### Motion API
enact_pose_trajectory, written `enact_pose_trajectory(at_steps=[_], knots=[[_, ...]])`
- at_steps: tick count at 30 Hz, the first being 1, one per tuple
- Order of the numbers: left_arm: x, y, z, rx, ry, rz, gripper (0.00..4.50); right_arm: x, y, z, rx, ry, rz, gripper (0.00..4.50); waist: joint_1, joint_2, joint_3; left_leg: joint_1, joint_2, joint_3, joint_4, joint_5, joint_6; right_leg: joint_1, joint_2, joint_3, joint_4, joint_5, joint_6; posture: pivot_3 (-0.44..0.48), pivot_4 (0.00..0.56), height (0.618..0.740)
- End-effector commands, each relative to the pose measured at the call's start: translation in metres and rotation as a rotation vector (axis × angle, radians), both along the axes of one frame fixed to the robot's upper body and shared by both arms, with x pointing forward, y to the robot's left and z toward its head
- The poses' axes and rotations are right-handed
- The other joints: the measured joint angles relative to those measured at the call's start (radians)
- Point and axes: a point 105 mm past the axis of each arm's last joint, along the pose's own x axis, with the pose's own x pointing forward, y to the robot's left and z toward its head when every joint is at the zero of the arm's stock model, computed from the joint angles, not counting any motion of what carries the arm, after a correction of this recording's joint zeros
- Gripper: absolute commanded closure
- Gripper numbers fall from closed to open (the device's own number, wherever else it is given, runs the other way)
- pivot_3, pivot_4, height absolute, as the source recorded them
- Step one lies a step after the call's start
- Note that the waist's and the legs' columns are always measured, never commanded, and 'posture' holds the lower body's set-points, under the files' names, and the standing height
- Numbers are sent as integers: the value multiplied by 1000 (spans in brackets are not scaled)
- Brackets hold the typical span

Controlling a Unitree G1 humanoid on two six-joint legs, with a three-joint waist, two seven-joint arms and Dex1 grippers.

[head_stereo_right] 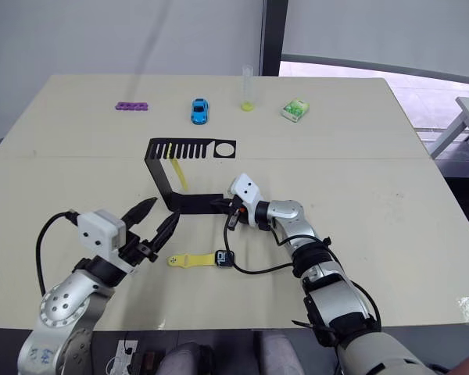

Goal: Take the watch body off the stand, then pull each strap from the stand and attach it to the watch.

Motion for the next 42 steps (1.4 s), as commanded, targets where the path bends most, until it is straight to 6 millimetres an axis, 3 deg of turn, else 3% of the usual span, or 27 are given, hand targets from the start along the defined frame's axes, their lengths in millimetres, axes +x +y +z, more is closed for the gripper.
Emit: enact_pose_trajectory(at_steps=[1,12,38,42], knots=[[8,-4,5,16,-31,31,1732,-5,1,-9,-7,42,23,4500,0,0,0,0,0,0,0,0,0,0,0,0,0,0,0,0,150,740],[48,-21,11,-37,-42,113,1732,-8,2,-12,-19,51,39,4500,4,-1,-1,0,0,0,0,1,0,0,0,0,0,0,0,0,150,740],[76,-40,17,-63,-62,111,1732,-11,6,-15,-31,62,60,4500,5,-1,-1,0,0,0,0,1,-1,0,0,-1,1,0,0,0,150,740],[80,-37,19,-61,-70,131,2977,-13,5,-17,-33,64,63,4500,6,-1,-1,0,1,0,0,1,-1,0,0,-1,1,0,0,0,150,740]])
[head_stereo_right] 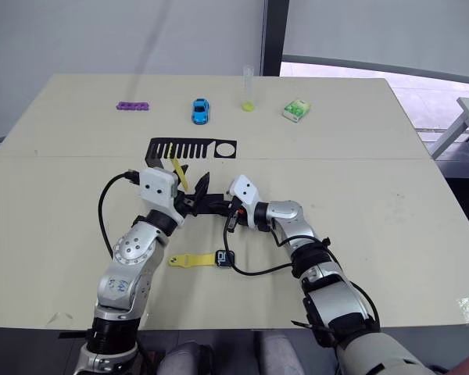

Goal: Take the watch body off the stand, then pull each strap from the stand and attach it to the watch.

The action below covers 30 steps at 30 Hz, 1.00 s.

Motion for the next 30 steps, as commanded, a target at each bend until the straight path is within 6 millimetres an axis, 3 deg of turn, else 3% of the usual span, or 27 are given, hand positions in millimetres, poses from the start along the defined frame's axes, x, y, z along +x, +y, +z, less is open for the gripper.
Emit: enact_pose_trajectory(at_steps=[1,3,30], knots=[[1,2,17,-2,-71,22,3481,-8,1,-15,-25,47,25,4500,1,0,0,0,0,0,0,0,0,0,0,0,0,0,0,0,150,740],[2,4,17,-2,-72,33,4457,-8,2,-15,-26,48,26,4500,1,0,0,0,0,0,0,0,0,0,0,0,0,0,0,0,150,740],[-20,4,38,-19,-223,11,4457,-10,0,-24,-26,74,-2,4500,1,0,0,0,0,0,-1,0,0,0,0,0,-1,0,0,0,150,740]])
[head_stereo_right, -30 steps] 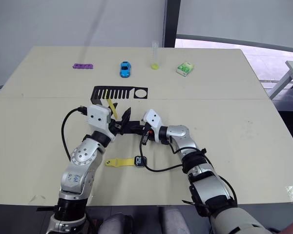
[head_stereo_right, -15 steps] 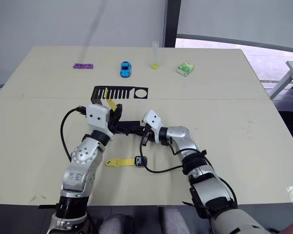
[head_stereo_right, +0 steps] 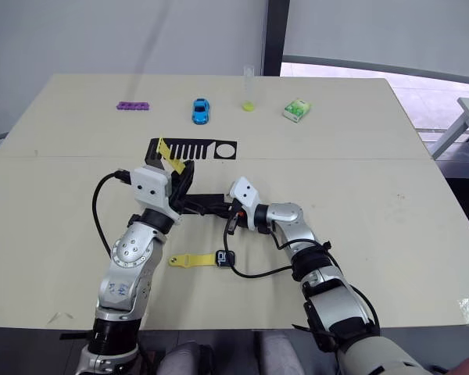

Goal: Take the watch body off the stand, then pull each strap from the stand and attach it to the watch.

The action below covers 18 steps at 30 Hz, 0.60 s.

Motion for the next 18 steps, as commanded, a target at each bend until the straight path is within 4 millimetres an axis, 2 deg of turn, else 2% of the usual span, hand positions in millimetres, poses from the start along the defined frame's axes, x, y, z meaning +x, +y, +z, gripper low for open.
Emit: enact_pose_trajectory(at_steps=[1,8,12,18], knots=[[-13,-1,19,0,-87,-15,4457,-7,0,-23,-33,74,-6,4500,0,0,0,0,0,0,0,0,0,0,0,0,0,0,0,0,150,740],[-23,2,15,1,-72,-51,4457,-4,-1,-24,-25,82,-37,4500,-1,0,0,0,0,0,-1,0,0,0,0,0,0,0,0,0,150,740],[-21,5,13,-14,-63,-36,4457,-3,-2,-26,-26,88,-43,4500,-1,0,0,0,0,0,0,0,0,0,0,0,-1,0,0,0,150,740],[-17,0,14,-9,-58,-54,4457,-2,-2,-26,-19,93,-57,4500,-2,0,0,0,0,0,-1,0,0,0,0,0,-1,0,0,0,150,740]])
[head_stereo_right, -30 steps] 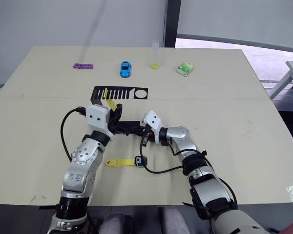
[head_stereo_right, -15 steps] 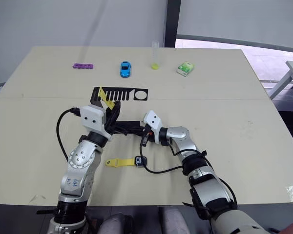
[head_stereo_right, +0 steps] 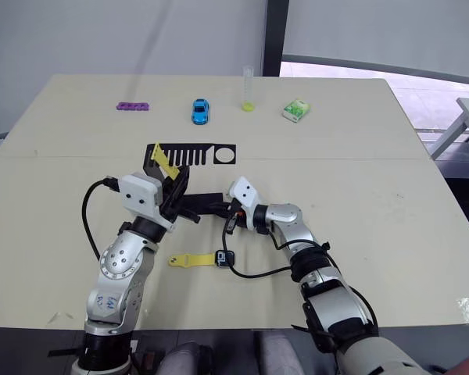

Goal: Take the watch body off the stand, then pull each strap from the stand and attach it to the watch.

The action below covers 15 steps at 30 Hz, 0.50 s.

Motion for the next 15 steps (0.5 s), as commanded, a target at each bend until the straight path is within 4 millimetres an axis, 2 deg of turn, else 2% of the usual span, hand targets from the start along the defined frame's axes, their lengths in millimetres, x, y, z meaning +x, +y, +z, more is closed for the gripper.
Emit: enact_pose_trajectory(at_steps=[1,6,11,15], knots=[[-1,-3,10,-7,-32,-17,4457,-3,-3,-25,-30,90,-38,4500,0,0,0,0,0,0,0,0,0,0,0,0,0,0,0,0,150,740],[3,-3,14,-4,-13,-36,4457,-2,-3,-26,-29,102,-52,4500,0,-1,0,0,0,0,0,0,0,0,0,0,0,0,0,0,150,740],[-2,-6,20,24,-39,-76,4457,-3,-1,-28,-36,120,-47,4500,0,-1,-1,0,0,0,0,0,0,0,0,0,0,0,0,0,150,740],[-3,-1,24,20,-47,-69,4457,-4,-1,-31,-42,134,-48,4500,0,-1,-1,0,0,0,0,0,0,0,0,0,0,0,0,0,150,740]])
